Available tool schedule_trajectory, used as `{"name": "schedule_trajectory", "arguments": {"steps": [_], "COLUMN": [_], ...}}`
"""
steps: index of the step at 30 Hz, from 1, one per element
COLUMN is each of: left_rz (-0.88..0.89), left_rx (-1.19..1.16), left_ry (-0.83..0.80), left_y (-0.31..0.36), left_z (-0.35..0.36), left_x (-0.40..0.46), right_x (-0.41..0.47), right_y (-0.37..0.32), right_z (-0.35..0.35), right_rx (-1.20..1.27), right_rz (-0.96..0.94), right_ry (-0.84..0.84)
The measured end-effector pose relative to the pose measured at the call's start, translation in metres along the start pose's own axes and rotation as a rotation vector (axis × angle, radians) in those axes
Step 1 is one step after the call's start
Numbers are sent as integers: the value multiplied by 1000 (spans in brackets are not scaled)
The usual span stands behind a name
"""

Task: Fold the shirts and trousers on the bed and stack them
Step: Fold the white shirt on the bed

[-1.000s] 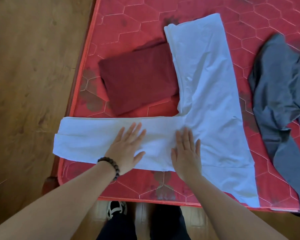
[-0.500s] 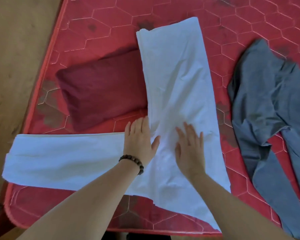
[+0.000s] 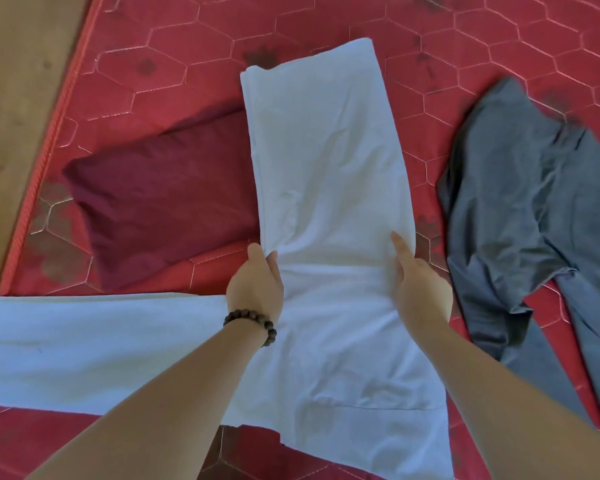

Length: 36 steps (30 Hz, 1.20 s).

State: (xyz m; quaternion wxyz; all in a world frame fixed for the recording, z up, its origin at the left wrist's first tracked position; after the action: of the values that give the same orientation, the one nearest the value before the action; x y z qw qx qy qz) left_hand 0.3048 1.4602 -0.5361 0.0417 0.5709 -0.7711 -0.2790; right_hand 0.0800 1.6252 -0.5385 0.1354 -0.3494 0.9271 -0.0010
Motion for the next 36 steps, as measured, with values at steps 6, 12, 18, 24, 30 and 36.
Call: {"name": "schedule_trajectory", "arguments": {"steps": [6,12,18,24,30,36], "left_rz": [-173,356,447,294,291,201], "left_rx": [3,160,400,473,476,456], "left_ry": [-68,126,-90,-170,-149,-3], "left_y": [-1,66,88,85,111,111], "left_z": [15,-5,49,54,50,34], "left_x": [-17,-14,46,58,134,233], "right_x": [4,23,58,99,135,227], "right_y": [17,-27,-110,-54,-120,-147], "right_z": [-1,-36,5,5,-1,-10], "right_rx": [-35,-34,-29,-109,-55,-105], "right_rz": [-41,-292,-654,-232,-561,-481], "right_ry": [93,312,93,186,146,91]}}
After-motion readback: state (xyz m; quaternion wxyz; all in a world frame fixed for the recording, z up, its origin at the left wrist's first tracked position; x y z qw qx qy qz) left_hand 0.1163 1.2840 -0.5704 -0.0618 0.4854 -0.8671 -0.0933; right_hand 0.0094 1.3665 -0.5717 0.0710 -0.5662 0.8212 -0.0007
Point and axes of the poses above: each hand's wrist, its own x-axis towards the middle knuckle, its own z-axis out of the palm, y = z × x, the point moved 10 cm from there along x, towards the middle knuckle, and after that the axes turned 1 degree about -y, right-handed, at the moved point
